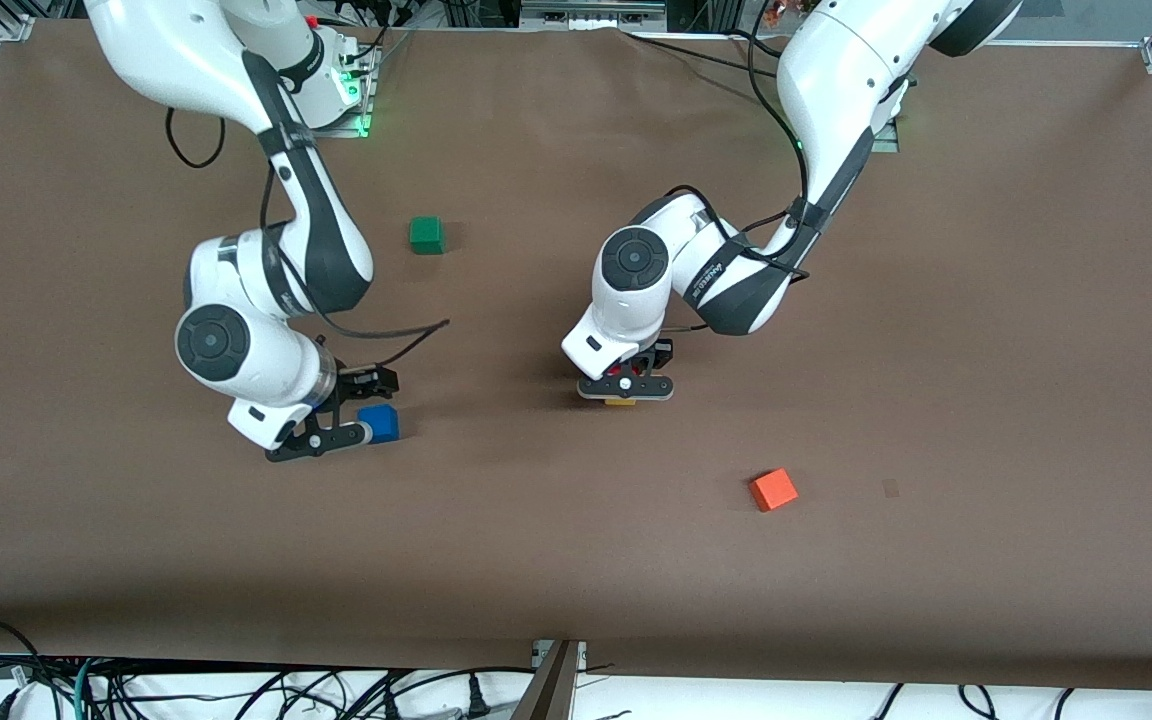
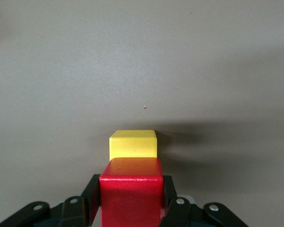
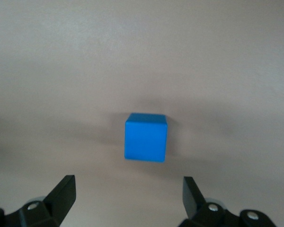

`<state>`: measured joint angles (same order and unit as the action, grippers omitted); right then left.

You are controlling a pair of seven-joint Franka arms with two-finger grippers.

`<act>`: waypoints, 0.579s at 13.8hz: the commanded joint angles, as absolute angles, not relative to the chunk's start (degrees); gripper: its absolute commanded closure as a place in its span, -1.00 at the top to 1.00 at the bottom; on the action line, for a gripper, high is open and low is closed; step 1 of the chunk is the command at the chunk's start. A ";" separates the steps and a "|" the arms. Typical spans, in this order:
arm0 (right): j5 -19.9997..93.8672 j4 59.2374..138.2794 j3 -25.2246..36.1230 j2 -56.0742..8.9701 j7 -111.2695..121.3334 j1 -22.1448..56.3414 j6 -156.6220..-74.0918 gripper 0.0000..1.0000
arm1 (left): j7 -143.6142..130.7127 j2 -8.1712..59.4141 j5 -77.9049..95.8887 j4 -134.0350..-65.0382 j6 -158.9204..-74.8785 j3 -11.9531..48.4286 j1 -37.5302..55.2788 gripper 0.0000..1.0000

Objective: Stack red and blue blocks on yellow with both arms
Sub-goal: 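Lower the red cube onto yellow while the right gripper reaches blue, then grasp the blue cube with the right gripper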

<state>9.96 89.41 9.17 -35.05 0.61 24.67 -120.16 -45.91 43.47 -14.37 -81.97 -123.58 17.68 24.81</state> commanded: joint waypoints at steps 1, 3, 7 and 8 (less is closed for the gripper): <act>11.51 87.80 9.14 -39.45 1.32 24.61 -125.22 0.99 | -46.76 44.38 -16.17 -79.54 -122.17 17.14 25.49 -1.00; 11.51 87.98 9.14 -41.30 2.10 24.52 -128.49 0.99 | -46.76 45.17 -16.17 -78.14 -122.17 17.05 25.40 -1.00; 11.60 89.20 9.05 -43.42 2.72 24.61 -130.25 0.70 | -46.76 45.97 -18.89 -77.43 -122.17 17.14 25.49 -1.00; 11.60 89.47 9.05 -43.33 2.99 24.70 -130.25 0.44 | -46.76 45.97 -18.98 -77.52 -122.17 17.14 25.49 -1.00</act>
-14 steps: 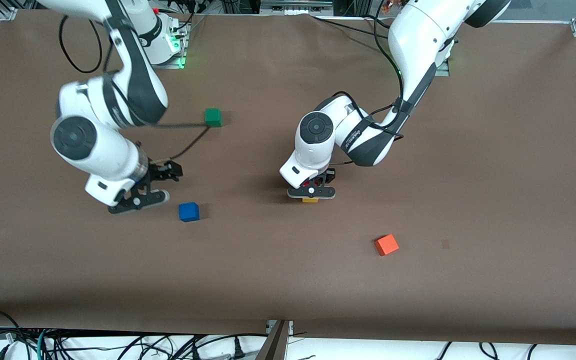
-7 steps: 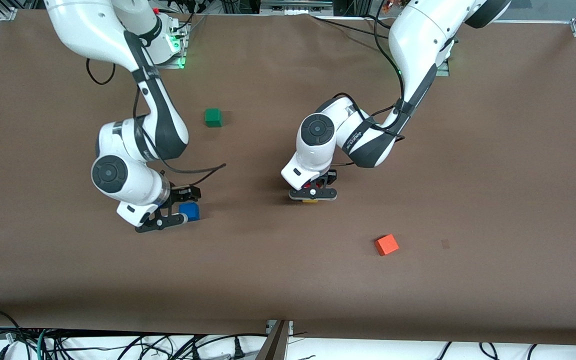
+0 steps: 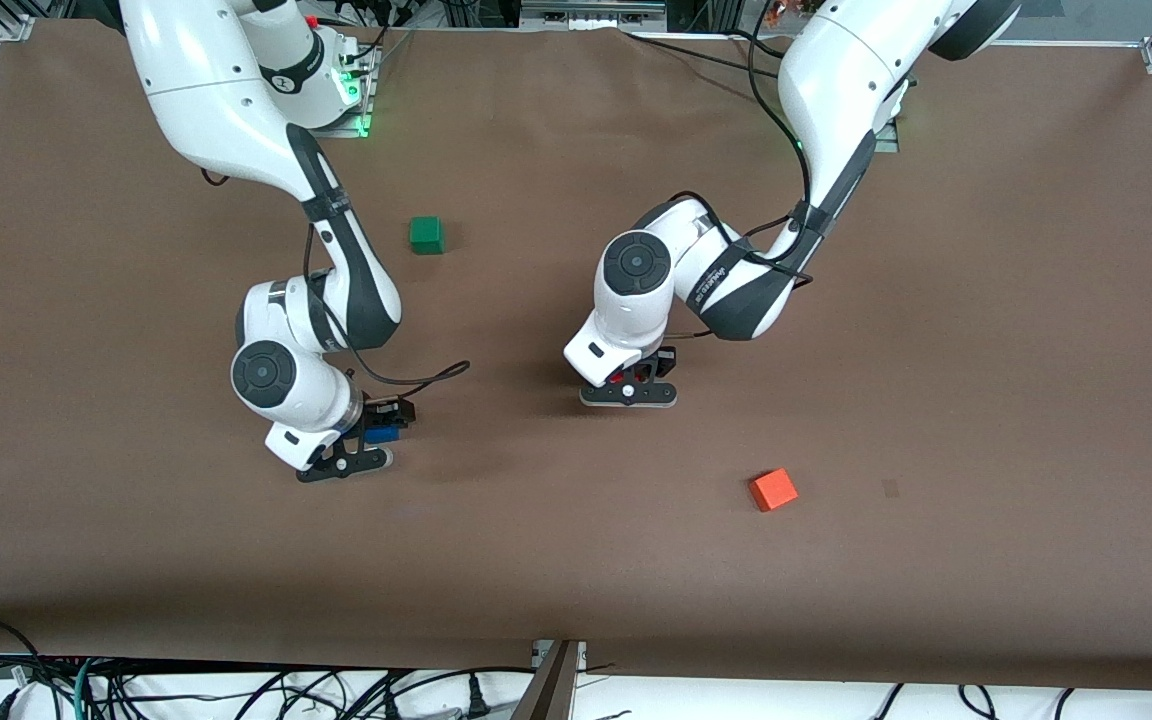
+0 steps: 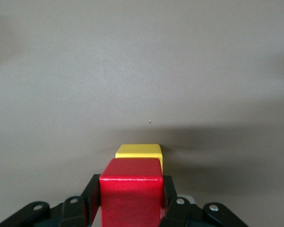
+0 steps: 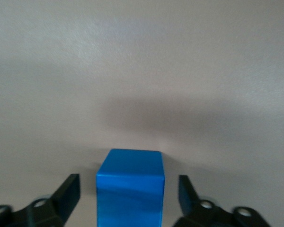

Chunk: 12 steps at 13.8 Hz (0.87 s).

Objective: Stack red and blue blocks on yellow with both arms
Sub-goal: 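Grasp the blue cube with the right gripper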

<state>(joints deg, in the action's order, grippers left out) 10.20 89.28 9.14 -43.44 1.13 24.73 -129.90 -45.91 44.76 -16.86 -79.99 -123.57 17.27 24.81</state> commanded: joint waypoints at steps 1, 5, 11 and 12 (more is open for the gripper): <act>11.60 89.47 9.05 -43.33 2.99 24.70 -130.25 0.18 | -46.76 46.05 -18.98 -77.52 -122.17 17.14 25.49 -1.00; 12.39 88.95 9.05 -42.72 2.99 24.35 -129.38 -0.37 | -46.84 46.32 -18.81 -77.34 -122.17 17.23 25.49 -0.99; 13.18 78.42 9.49 -37.36 2.64 24.52 -109.46 -0.37 | -46.23 43.96 -18.02 -77.08 -121.73 17.31 23.13 1.00; 13.10 76.83 9.58 -36.83 2.55 24.52 -106.47 -0.37 | -46.06 41.51 -18.02 -77.17 -120.95 17.40 21.64 1.00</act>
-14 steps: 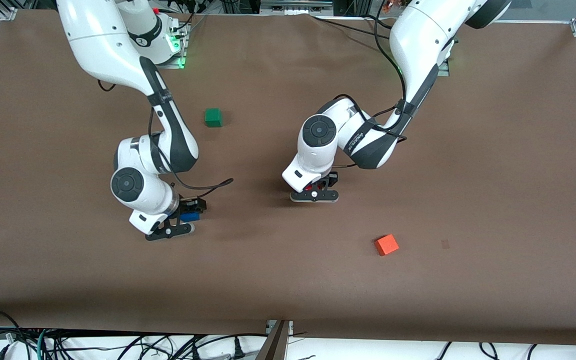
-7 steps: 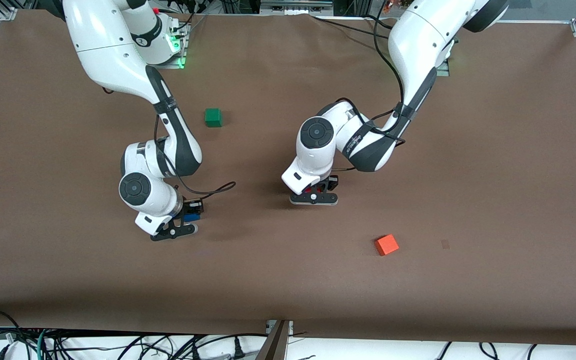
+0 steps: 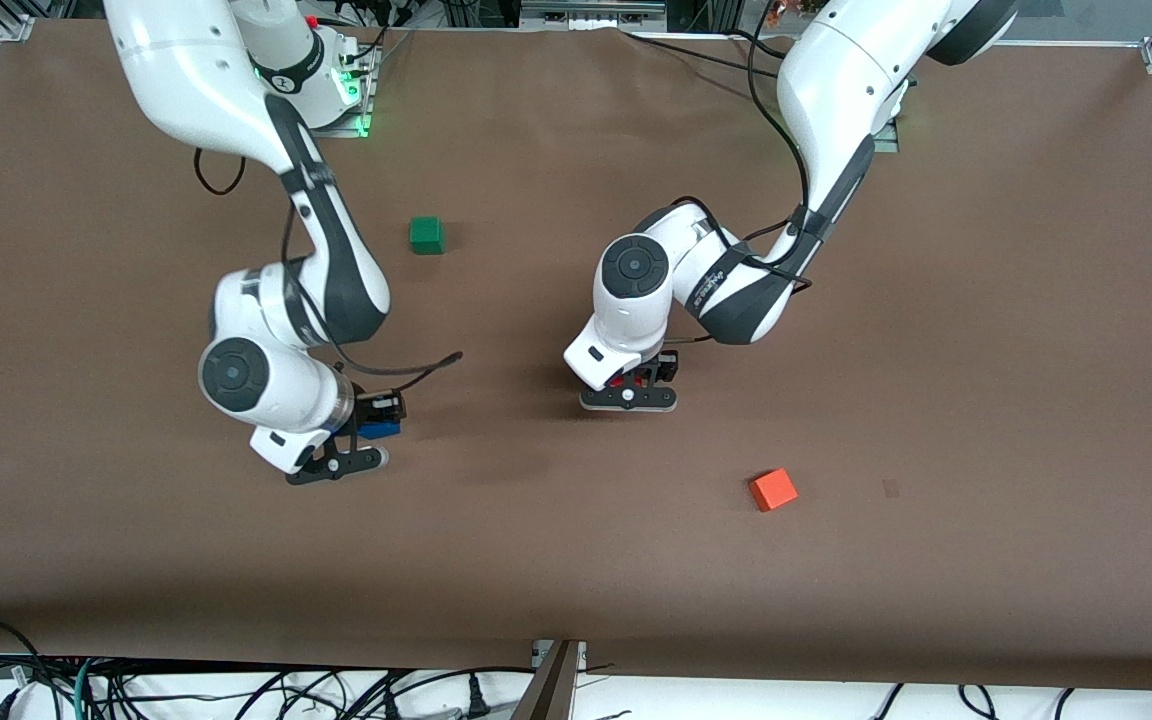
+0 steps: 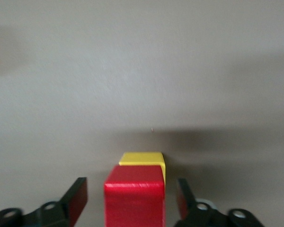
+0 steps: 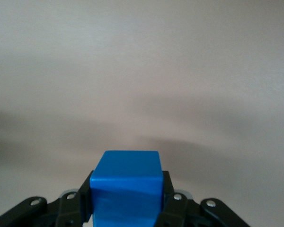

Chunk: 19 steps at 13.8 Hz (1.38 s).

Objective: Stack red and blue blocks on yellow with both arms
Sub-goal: 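Open the left gripper and withdraw it while the right gripper lifts blue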

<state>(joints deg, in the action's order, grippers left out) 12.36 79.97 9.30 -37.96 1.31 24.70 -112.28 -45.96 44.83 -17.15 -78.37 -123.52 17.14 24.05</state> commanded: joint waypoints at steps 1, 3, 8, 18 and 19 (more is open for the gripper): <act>13.10 75.60 9.67 -36.57 2.55 24.52 -104.00 -0.37 | -45.97 38.87 -18.02 -77.17 -118.76 17.49 19.97 1.00; 13.10 73.84 9.67 -36.56 2.11 25.04 -101.61 -0.37 | -44.92 33.08 -14.44 -77.52 -115.41 17.40 15.14 1.00; 13.36 71.38 8.96 -37.00 -13.24 32.06 -102.21 -0.37 | -21.51 21.82 -5.45 -78.22 -101.46 16.70 -1.64 1.00; 13.36 60.57 9.05 -47.19 -43.59 50.62 -113.55 -0.37 | -5.27 11.42 -2.02 -82.00 -85.08 16.08 -13.88 1.00; 13.27 58.73 9.05 -48.33 -43.59 50.62 -113.64 -0.37 | -5.27 11.43 -2.11 -81.91 -85.08 16.26 -13.89 1.00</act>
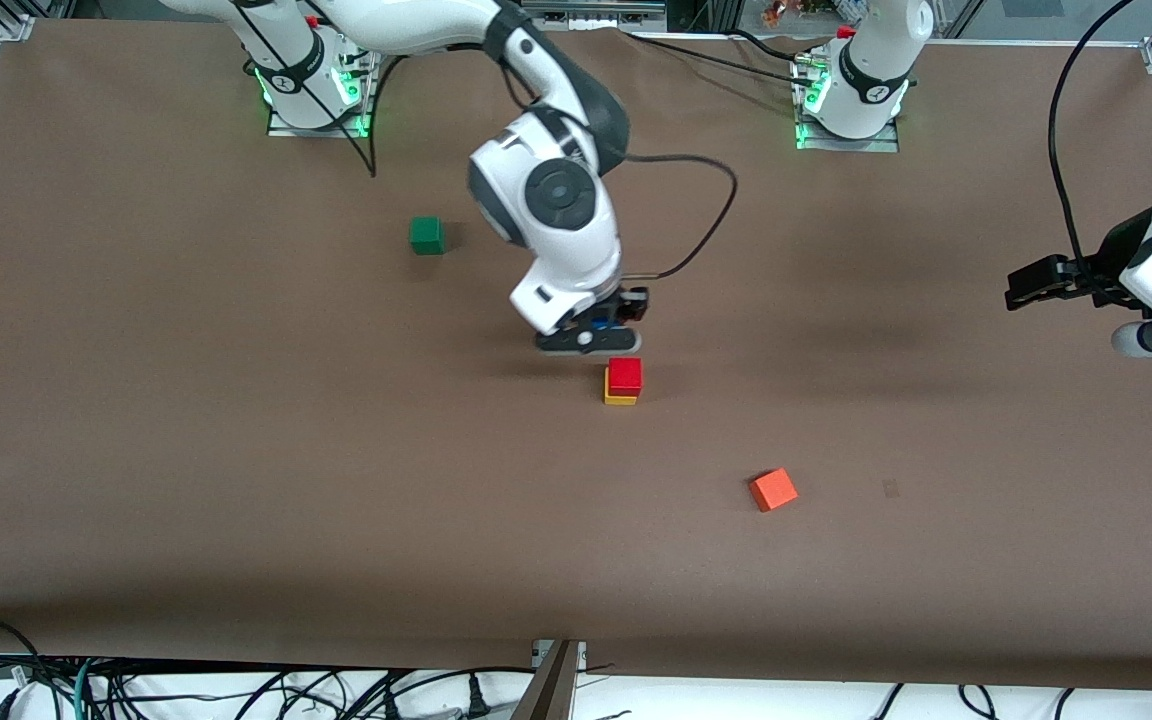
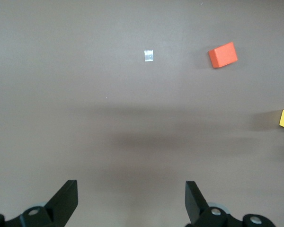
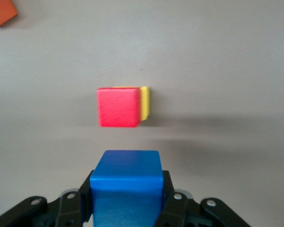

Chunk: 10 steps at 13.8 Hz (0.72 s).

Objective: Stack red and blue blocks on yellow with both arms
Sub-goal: 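Lower the blue cube onto the red cube with the right gripper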

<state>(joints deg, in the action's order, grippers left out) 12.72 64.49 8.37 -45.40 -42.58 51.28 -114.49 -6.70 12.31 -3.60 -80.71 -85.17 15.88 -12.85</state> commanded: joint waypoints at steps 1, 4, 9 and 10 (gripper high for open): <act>13.27 57.67 9.05 -49.38 -43.59 50.71 -114.51 -0.37 | -5.27 11.43 -2.11 -81.91 -85.08 16.26 -13.89 1.00; 12.14 57.39 9.31 -51.58 -42.89 50.98 -119.17 -0.37 | -5.27 11.51 -2.20 -81.74 -84.99 16.26 -13.97 1.00; 8.96 57.30 9.05 -53.43 -42.28 50.98 -122.43 -0.37 | -5.28 11.51 -2.55 -81.65 -85.08 16.35 -13.89 1.00; 8.88 57.30 9.05 -53.61 -42.28 51.06 -122.87 -0.37 | -5.10 11.51 -2.55 -81.65 -85.08 16.35 -13.89 1.00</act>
<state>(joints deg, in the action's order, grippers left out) 9.81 59.99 9.15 -52.25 -42.49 51.15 -122.74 -6.54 12.34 -3.59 -81.18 -85.18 16.08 -13.18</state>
